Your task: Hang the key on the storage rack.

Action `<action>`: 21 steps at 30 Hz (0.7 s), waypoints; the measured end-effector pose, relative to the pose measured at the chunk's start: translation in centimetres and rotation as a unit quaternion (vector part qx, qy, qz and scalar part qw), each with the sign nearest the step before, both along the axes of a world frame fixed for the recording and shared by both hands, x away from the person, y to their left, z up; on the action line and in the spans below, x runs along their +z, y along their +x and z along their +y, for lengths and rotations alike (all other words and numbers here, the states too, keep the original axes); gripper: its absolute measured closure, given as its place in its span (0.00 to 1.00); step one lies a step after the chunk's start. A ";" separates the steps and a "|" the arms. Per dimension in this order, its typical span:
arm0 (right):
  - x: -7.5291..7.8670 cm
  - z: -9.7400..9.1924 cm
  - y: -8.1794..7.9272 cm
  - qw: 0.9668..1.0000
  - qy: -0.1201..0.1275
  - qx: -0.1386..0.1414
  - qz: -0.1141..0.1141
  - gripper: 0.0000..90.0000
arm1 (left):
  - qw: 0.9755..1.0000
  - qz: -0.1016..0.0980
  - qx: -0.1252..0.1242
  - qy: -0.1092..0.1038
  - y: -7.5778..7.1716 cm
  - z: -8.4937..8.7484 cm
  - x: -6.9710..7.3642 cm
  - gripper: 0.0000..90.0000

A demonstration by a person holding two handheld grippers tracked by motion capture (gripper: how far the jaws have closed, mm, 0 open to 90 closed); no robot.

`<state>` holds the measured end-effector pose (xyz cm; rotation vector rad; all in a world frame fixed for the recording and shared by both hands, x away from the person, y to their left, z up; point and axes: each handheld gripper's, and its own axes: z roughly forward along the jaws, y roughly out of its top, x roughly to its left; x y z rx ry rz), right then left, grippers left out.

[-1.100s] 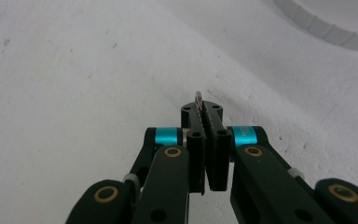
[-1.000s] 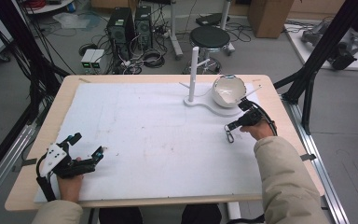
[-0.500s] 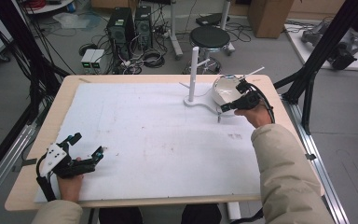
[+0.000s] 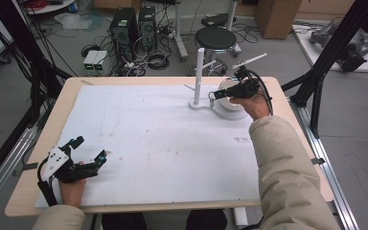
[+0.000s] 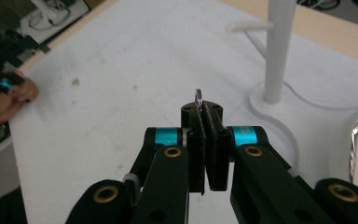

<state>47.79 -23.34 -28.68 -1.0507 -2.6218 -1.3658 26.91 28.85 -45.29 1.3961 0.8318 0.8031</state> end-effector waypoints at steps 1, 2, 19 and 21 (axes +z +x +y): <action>0.1 0.2 0.1 1.000 0.007 0.002 0.003 0.99 | 1.000 0.000 0.000 0.000 0.0 0.0 0.0 0.02; 0.2 0.4 0.3 1.000 0.013 0.005 -0.002 0.99 | 1.000 0.000 0.000 0.000 0.0 0.0 0.0 0.02; 0.1 1.8 2.5 0.997 0.081 -0.011 -0.013 0.99 | 1.000 0.001 0.000 -0.001 0.0 0.0 0.0 0.02; -0.1 1.8 2.7 0.997 0.081 -0.014 -0.012 0.99 | 1.000 0.002 -0.001 0.000 0.0 0.0 0.0 0.02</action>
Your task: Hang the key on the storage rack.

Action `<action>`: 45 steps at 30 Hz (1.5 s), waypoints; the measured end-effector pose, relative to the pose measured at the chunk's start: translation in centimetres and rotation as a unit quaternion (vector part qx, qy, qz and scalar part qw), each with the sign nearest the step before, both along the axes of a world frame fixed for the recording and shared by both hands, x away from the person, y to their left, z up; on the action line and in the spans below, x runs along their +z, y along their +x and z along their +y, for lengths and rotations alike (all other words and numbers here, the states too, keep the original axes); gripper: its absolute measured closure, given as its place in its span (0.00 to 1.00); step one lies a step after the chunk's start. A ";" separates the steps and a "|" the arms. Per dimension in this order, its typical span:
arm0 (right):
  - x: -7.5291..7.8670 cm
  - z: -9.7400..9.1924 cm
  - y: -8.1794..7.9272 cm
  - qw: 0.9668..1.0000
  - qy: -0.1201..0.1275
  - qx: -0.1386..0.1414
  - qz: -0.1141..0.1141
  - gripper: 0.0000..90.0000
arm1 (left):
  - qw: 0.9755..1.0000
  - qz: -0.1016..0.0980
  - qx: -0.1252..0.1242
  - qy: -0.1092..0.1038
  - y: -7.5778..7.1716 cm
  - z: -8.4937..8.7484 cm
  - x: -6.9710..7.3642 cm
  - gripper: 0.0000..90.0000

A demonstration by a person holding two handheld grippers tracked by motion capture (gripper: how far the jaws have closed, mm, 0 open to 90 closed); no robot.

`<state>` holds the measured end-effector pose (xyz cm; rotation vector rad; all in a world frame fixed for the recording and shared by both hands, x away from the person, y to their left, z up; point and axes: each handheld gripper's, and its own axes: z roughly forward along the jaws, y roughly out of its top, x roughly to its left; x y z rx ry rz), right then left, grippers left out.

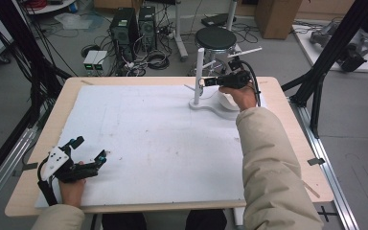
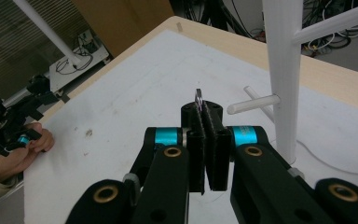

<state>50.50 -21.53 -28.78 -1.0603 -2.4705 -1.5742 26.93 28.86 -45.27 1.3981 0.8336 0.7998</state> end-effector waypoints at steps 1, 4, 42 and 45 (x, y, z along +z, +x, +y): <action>-0.1 0.1 0.0 1.000 -0.001 -0.002 0.002 0.99 | 1.000 -0.001 0.001 -0.001 0.0 0.0 0.0 0.02; -0.3 0.4 0.3 1.000 0.003 -0.003 -0.005 0.99 | 1.000 0.001 0.000 -0.001 0.0 0.0 0.0 0.02; -3.1 1.1 2.2 0.998 -0.020 -0.057 -0.011 0.98 | 1.000 -0.003 0.001 0.001 0.0 0.0 0.0 0.02; -3.2 1.2 2.3 0.998 -0.021 -0.061 -0.014 0.98 | 1.000 -0.003 0.001 0.001 0.0 0.0 0.0 0.02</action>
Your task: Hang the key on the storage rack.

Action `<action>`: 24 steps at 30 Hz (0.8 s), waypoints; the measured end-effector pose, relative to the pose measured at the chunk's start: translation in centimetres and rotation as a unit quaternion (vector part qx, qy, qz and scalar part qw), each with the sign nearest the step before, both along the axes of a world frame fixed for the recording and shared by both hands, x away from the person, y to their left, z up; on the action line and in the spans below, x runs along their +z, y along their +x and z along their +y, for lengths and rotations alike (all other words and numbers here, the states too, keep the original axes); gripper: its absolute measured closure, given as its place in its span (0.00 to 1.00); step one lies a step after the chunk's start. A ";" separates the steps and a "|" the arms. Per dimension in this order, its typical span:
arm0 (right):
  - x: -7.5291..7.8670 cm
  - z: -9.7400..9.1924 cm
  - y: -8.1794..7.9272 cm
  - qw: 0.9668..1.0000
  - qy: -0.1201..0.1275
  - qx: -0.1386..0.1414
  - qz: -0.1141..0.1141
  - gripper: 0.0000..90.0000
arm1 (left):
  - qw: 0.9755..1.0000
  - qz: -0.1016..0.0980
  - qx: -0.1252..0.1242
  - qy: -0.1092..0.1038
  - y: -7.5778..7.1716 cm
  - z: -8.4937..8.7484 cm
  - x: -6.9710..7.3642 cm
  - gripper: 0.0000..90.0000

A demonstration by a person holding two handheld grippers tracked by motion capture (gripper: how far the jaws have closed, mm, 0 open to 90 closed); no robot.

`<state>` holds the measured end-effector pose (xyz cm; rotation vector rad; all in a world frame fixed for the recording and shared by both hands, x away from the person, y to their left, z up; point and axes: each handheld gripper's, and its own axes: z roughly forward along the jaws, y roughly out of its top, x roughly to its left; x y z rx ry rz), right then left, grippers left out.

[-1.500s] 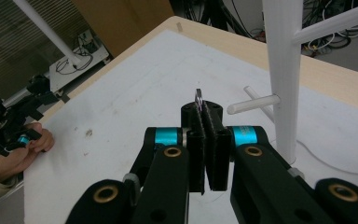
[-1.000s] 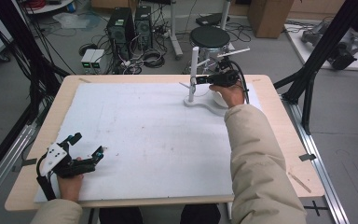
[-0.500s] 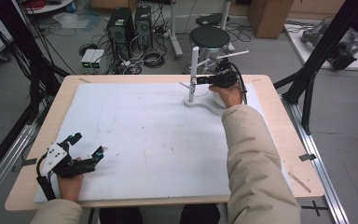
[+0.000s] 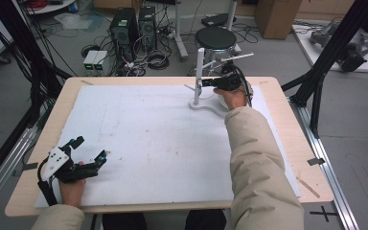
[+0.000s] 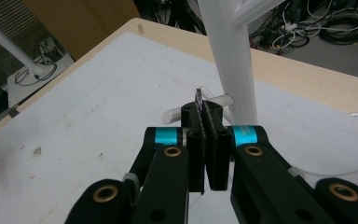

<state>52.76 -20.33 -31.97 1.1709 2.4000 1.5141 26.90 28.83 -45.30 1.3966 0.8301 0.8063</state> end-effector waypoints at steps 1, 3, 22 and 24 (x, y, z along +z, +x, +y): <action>0.0 0.0 0.0 1.000 -0.003 -0.003 0.000 0.98 | 1.000 0.000 0.000 0.000 0.0 0.0 0.0 0.02; -0.1 0.0 0.1 1.000 -0.006 -0.002 -0.003 0.98 | 1.000 0.000 0.000 0.000 0.0 0.0 0.0 0.02; -0.7 0.0 0.6 1.000 -0.015 -0.015 -0.011 0.96 | 1.000 0.000 0.000 -0.001 0.0 0.0 0.0 0.02; -0.6 -0.1 0.5 1.000 -0.017 -0.015 -0.010 0.96 | 1.000 0.000 0.000 0.000 0.0 0.0 0.0 0.02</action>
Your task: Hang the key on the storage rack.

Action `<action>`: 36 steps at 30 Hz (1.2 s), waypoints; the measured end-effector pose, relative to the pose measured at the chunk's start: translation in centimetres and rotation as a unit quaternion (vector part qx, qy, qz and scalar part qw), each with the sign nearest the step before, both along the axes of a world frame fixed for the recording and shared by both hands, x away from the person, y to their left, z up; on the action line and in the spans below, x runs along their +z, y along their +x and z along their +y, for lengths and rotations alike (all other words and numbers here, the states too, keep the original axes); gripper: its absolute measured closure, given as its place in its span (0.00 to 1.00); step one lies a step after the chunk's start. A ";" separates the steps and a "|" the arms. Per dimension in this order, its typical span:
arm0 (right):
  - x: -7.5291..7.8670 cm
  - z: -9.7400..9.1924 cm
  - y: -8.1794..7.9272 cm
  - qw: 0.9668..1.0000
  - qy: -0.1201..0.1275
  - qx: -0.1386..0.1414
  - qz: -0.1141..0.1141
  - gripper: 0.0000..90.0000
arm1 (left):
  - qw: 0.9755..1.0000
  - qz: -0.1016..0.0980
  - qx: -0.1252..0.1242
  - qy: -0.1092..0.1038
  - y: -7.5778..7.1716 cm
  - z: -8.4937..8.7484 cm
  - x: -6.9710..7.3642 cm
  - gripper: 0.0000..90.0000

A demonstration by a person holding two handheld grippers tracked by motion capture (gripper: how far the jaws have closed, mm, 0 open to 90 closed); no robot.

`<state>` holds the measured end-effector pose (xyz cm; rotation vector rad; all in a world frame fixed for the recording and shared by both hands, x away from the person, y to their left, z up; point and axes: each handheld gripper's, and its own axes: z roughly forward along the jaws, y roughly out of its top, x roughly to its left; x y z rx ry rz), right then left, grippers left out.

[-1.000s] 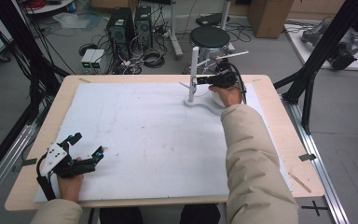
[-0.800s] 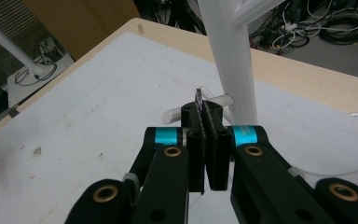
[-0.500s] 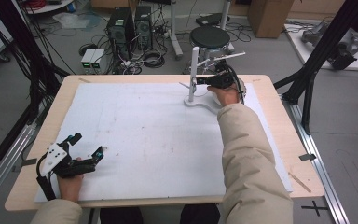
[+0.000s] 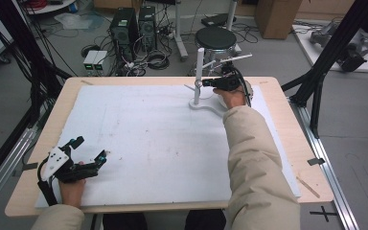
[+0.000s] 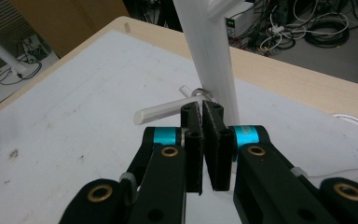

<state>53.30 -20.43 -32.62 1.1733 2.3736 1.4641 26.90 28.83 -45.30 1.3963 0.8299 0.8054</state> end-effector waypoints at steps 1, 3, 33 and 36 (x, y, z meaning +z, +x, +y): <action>0.1 -0.1 0.0 1.000 0.001 0.000 -0.002 0.96 | 1.000 0.000 0.001 0.000 0.0 0.0 0.0 0.02; 0.4 -0.2 -0.3 1.000 0.004 0.001 -0.004 0.95 | 1.000 -0.001 0.000 0.001 0.0 0.0 0.0 0.02; 4.4 -8.3 -13.4 0.981 0.073 -0.019 -0.179 0.00 | 1.000 0.001 0.002 0.001 0.0 0.0 0.0 0.02; 3.3 -8.9 -14.8 0.978 0.074 -0.015 -0.195 0.00 | 1.000 0.003 0.001 0.002 0.0 -0.1 0.0 0.02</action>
